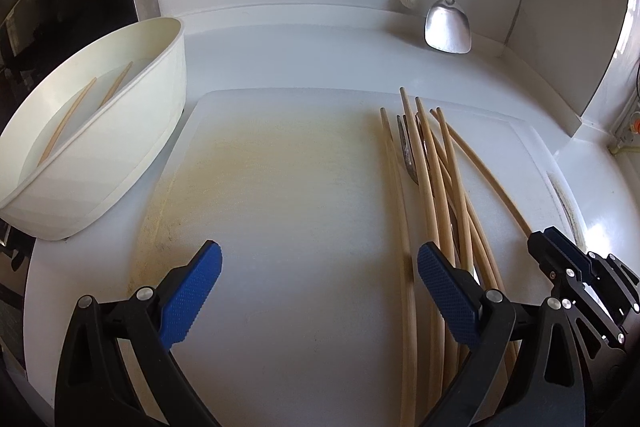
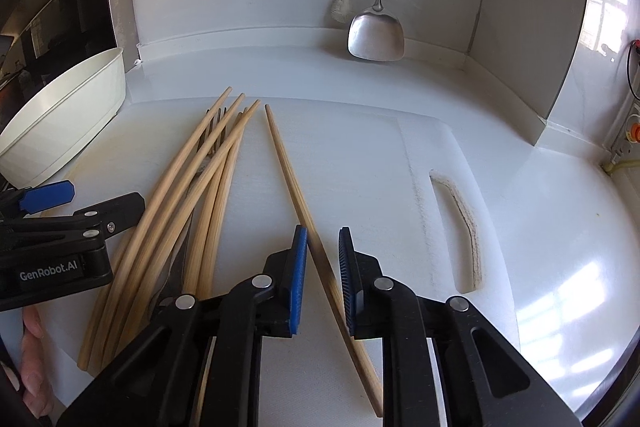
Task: Organize utensils
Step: 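Close the right tool on a chopstick while the left tool grasps another chopstick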
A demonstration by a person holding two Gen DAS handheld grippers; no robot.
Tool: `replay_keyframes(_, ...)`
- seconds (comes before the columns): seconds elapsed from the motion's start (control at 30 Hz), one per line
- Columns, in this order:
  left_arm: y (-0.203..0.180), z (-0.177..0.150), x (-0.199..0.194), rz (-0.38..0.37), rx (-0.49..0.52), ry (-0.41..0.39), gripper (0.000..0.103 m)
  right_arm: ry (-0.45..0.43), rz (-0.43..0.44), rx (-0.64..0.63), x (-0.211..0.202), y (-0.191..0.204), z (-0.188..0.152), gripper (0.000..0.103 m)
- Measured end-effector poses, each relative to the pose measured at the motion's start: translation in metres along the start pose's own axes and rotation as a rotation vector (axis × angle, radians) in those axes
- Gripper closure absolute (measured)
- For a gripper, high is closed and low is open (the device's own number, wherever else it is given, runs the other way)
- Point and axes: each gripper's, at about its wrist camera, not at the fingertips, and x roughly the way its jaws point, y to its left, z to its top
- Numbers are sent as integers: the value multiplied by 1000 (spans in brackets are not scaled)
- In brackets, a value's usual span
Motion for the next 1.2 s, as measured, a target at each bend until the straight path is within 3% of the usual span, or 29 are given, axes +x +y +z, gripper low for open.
replay_keyframes(0.53,-2,0,8,47,4,-21,5,-2,25,-4,3,-2,3,87)
replay_keyframes(0.73,-3,1,7,52,-4,-28,13,-6,39,-28,6,0,6,87)
replay_keyframes(0.93,-6,2,2,41,10,-45,43,2,68,-36,7,-2,8,87)
replay_keyframes(1.0,-8,3,1,36,20,-49,60,4,80,-38,7,-2,8,88)
replay_keyframes(1.17,-15,2,-2,11,52,-53,91,4,87,-49,6,0,9,94)
replay_keyframes(1.2,-17,2,-2,13,61,-54,93,3,95,-40,6,-2,9,94)
